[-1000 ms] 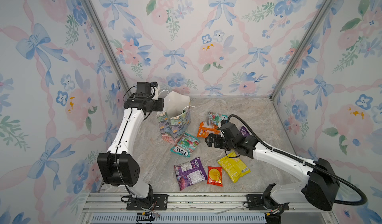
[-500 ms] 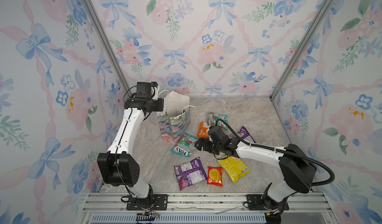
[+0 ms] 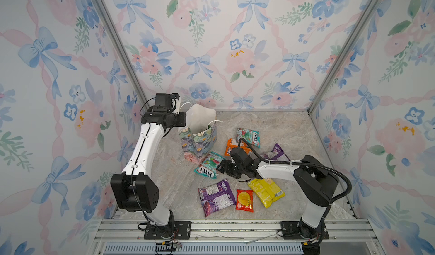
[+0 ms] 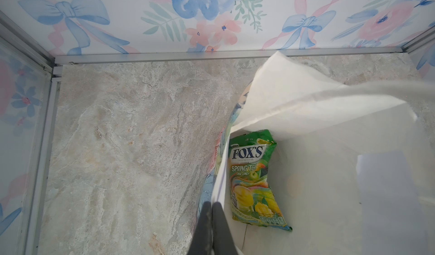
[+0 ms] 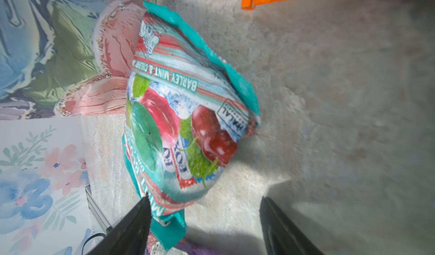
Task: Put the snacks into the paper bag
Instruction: 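Lower the right gripper onto the teal Mint Blossom packet and close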
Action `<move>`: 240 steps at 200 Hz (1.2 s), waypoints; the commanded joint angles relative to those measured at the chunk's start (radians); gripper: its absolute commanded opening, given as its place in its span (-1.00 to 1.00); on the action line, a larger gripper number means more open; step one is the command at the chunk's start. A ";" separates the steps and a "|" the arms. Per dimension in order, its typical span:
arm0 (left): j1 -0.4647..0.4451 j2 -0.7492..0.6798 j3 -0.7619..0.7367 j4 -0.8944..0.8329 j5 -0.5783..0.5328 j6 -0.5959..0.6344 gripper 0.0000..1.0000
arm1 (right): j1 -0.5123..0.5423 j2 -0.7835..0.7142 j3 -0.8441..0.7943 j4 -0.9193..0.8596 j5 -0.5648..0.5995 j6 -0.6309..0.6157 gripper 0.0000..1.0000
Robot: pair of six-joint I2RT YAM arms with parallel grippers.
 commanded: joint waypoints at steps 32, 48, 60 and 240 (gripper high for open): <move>0.006 0.002 -0.018 -0.031 0.003 0.000 -1.00 | 0.010 0.074 0.045 0.119 -0.023 0.061 0.38; 0.007 0.005 -0.016 -0.032 0.006 0.000 -1.00 | 0.010 0.087 0.060 0.125 -0.019 0.059 0.34; 0.007 0.008 -0.016 -0.032 0.010 0.001 -1.00 | 0.011 0.095 0.065 0.141 -0.020 0.065 0.31; 0.007 0.007 0.006 -0.034 0.049 -0.004 -1.00 | -0.052 -0.057 0.036 0.106 -0.041 -0.012 -1.00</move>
